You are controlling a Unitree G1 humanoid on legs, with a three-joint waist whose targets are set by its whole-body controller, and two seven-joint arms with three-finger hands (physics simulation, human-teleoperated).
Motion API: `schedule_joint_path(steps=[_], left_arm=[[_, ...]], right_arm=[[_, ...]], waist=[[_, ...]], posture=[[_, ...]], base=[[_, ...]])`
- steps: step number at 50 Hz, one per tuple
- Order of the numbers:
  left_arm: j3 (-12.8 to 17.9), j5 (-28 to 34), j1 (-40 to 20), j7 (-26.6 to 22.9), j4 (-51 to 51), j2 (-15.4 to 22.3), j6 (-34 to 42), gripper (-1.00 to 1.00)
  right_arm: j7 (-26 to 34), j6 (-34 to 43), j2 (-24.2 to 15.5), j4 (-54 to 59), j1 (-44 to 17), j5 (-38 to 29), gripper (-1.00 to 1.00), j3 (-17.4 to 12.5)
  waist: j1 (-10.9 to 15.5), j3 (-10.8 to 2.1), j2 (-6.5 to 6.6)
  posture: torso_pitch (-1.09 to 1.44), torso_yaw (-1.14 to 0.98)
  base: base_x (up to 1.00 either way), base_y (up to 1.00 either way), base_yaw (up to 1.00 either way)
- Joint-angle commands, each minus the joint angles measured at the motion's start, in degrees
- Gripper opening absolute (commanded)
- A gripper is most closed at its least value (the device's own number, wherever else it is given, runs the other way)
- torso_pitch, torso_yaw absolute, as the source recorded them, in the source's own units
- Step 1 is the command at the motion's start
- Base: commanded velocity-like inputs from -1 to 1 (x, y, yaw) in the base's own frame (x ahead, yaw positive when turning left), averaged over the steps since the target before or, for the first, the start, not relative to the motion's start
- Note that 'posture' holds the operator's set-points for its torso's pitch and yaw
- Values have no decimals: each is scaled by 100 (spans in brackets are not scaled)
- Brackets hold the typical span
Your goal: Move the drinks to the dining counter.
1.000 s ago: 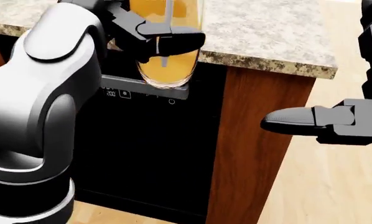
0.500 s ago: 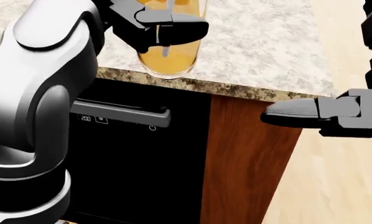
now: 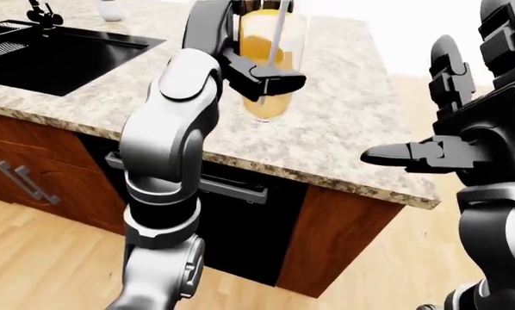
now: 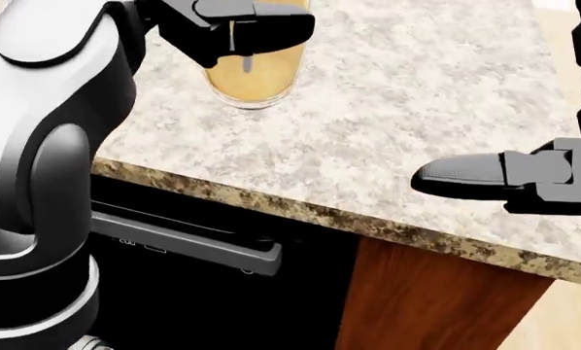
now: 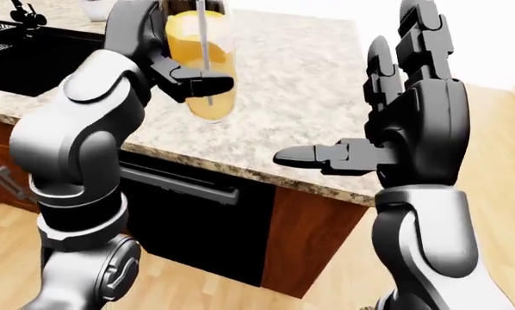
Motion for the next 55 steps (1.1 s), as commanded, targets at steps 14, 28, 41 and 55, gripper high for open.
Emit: schedule_joint_path(steps=[14, 28, 41, 55], left_arm=[[64, 33, -136, 38, -146, 57, -126, -100], [69, -28, -681, 146, 1392, -45, -1082, -100], [51, 35, -809, 141, 3203, -215, -2626, -100], [114, -91, -1142, 177, 4743, -268, -3675, -100]], right_arm=[[-63, -153, -57, -33, -19, 85, 100, -12], [-3, -269, -26, 19, 54, -6, 100, 37], [50, -371, 24, 58, 104, -81, 100, 86], [141, -460, 99, 80, 192, -188, 100, 115]], waist=[[120, -254, -22], [135, -251, -18], [135, -244, -50], [146, -245, -80]], posture=[[0, 0], [0, 0], [0, 0], [0, 0]], base=[[0, 0, 0], [0, 0, 0], [0, 0, 0], [0, 0, 0]])
